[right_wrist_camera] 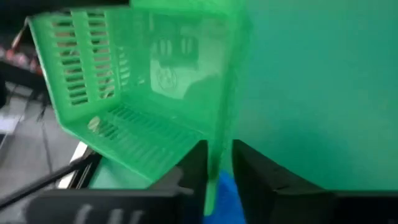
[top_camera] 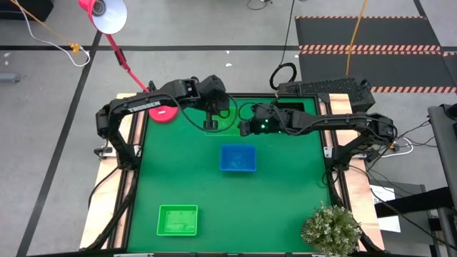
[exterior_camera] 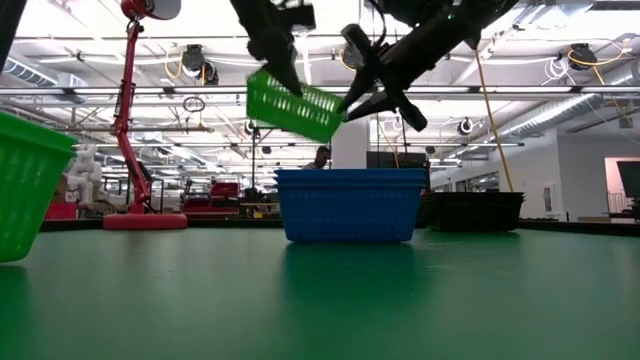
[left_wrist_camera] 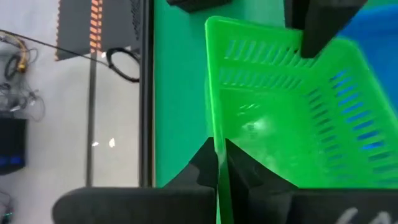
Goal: Stack baskets by color
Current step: Stack the top green bin on the green bins
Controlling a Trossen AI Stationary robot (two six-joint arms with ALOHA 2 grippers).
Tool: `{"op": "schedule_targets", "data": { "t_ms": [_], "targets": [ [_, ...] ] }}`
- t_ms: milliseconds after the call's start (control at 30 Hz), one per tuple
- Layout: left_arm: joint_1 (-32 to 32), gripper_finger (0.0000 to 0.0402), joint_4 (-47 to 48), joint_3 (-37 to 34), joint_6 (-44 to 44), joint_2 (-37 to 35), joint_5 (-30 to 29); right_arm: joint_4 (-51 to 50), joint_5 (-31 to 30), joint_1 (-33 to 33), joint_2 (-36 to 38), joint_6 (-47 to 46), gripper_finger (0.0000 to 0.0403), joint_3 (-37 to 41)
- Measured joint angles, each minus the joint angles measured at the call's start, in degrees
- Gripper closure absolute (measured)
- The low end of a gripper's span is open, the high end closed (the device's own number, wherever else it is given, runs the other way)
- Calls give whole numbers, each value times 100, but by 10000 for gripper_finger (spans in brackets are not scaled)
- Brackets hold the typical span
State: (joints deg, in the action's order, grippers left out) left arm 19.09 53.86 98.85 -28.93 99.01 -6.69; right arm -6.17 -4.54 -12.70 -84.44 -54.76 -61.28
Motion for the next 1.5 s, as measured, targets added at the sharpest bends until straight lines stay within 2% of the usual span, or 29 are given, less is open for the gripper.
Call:
{"op": "schedule_targets", "data": {
  "t_ms": [167,300,433,567,667,767,867,1033,1233,1433,1500],
  "targets": [
    [0,398,223,0,455,-527,389,27,362,-4,267,18,275,-7],
    [0,399,604,0,805,-931,797,325,895,-4,562,79,229,-7],
    [-62,400,1136,-7,964,-1317,860,569,1574,-6,835,166,205,-4],
    [-187,400,1318,-8,1165,-1684,1083,616,1814,84,1058,74,201,-4],
    [-423,400,1250,-190,1314,-2037,1239,635,1767,187,1172,40,204,-4],
    [-793,401,1235,-618,1518,-2496,1309,649,1452,352,1196,28,211,-4],
    [-1306,401,1106,-1205,1829,-3057,1354,731,1131,593,1210,58,223,9],
    [-2418,401,458,-2194,2838,-4012,1237,852,601,1005,1220,187,255,9],
    [-3886,401,-750,-3151,4017,-4558,399,856,584,1457,1261,180,296,7],
    [-4947,401,-1480,-3596,5114,-4364,-440,855,564,1941,1259,192,332,7],
    [-5284,401,-1511,-3644,5420,-4257,-698,834,360,2134,1257,267,344,7]
  ]
}}
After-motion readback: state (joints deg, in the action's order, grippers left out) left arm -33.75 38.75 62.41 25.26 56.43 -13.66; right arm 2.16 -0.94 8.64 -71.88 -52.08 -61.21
